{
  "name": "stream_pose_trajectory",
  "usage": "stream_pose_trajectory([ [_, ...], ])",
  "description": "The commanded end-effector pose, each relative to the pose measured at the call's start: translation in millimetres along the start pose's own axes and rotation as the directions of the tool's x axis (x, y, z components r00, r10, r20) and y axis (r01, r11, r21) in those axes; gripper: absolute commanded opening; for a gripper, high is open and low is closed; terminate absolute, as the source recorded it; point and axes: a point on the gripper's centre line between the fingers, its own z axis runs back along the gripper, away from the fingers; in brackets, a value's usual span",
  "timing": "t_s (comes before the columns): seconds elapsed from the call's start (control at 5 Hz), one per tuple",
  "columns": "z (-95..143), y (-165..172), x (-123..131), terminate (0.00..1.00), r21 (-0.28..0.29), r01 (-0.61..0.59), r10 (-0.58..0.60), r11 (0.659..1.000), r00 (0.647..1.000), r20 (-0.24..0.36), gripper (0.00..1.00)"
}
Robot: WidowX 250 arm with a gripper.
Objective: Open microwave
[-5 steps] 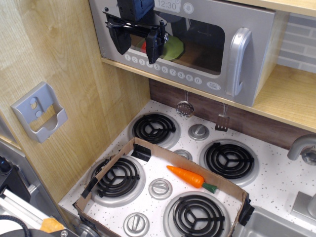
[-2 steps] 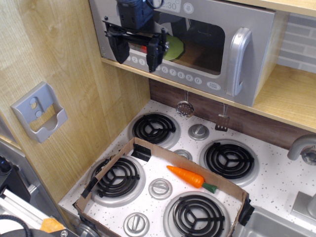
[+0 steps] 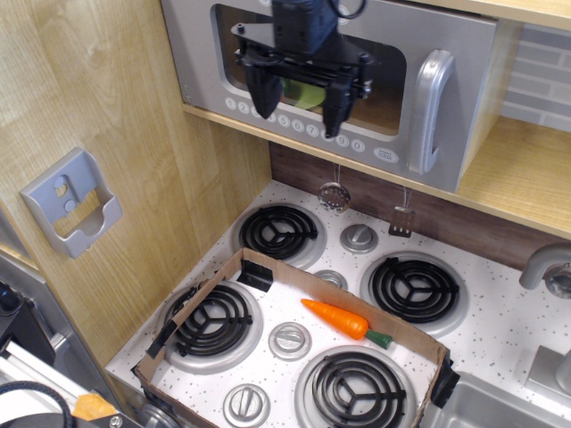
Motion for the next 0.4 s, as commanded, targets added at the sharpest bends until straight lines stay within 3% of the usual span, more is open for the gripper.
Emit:
stream_pose_trajectory([
  [0.0,17.9,-39.0,6.0,0.00,0.026,0.006,-0.009,1.000,0.994,0.105,1.00],
  [0.2,2.4,-53.0,14.2,0.00,-0.016,0.020,-0.018,1.000,0.993,0.119,1.00],
])
